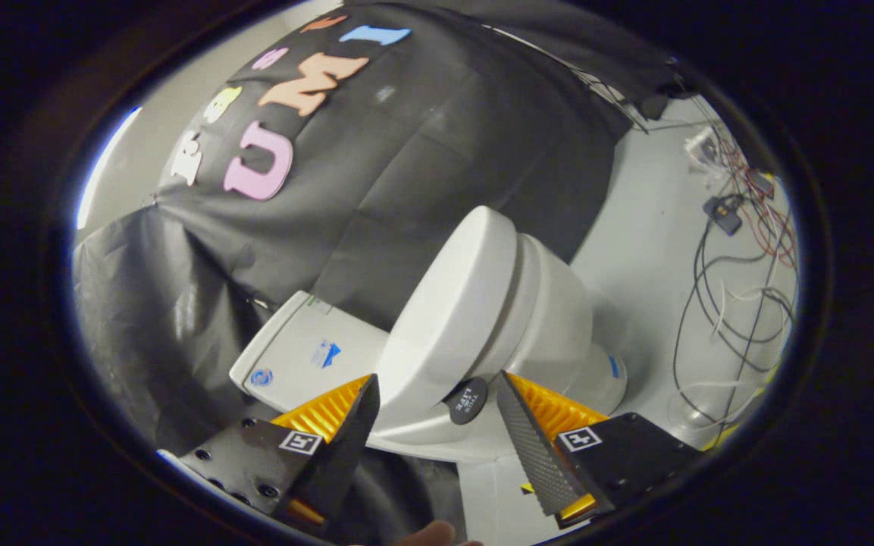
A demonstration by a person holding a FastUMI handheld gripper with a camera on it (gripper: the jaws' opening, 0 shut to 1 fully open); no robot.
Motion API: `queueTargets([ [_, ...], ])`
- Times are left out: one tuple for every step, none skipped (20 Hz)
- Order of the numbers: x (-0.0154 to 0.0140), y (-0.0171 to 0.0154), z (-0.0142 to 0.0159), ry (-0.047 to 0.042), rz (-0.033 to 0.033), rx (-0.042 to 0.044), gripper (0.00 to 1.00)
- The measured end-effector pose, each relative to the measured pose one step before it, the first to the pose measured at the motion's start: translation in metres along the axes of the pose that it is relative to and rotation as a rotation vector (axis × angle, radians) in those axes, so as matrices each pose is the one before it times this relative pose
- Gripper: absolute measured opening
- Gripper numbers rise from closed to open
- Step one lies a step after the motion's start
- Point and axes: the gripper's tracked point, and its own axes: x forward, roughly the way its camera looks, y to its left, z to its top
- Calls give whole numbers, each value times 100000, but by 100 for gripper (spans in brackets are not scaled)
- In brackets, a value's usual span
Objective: Open the toilet lid.
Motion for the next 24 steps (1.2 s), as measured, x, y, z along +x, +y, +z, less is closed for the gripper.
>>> queueTargets([
  [179, -626, -157, 996, -2269, 3526, 97],
  [397, -462, -232, 1951, -1378, 2812, 82],
  [191, -241, -943, 3459, -1207, 2183, 67],
  [166, 191, -978, 3893, 489, 1293, 52],
  [-65, -147, -407, 838, -328, -570, 36],
  [296, -177, 133, -1014, 251, -338, 37],
  [212, 138, -11, 584, 753, 738, 37],
  [749, -787, -382, 1212, -3745, -705, 36],
  [-621, -470, 68, 2047, 58, -48, 28],
  [261, -308, 486, -2191, 474, 299, 20],
  [82, -86, 331, -2239, -329, 187, 11],
  [265, -86, 277, -1763, 378, 1928, 11],
  [201, 303, 23, -2465, 1261, 3568, 11],
  [150, 152, 96, -1839, 838, 3440, 10],
  [378, 481, -313, -1217, 1040, 3685, 9],
  [289, -176, -421, 1138, -901, 889, 8],
  [-310, -164, -366, 543, -394, 1581, 8],
  [119, 0, -122, 408, -254, 1776, 10],
  [-21, 219, 5, 368, 89, 2018, 10],
  [-77, 783, 336, -1696, 1010, 467, 9],
  [564, -187, 324, -1002, -4368, -5834, 9],
  [2804, -107, -792, 1215, -3575, -6716, 5],
  [-3356, -317, 330, 157, -1580, -315, 1],
  [-69, 279, 550, -712, -1345, 2814, 1],
])
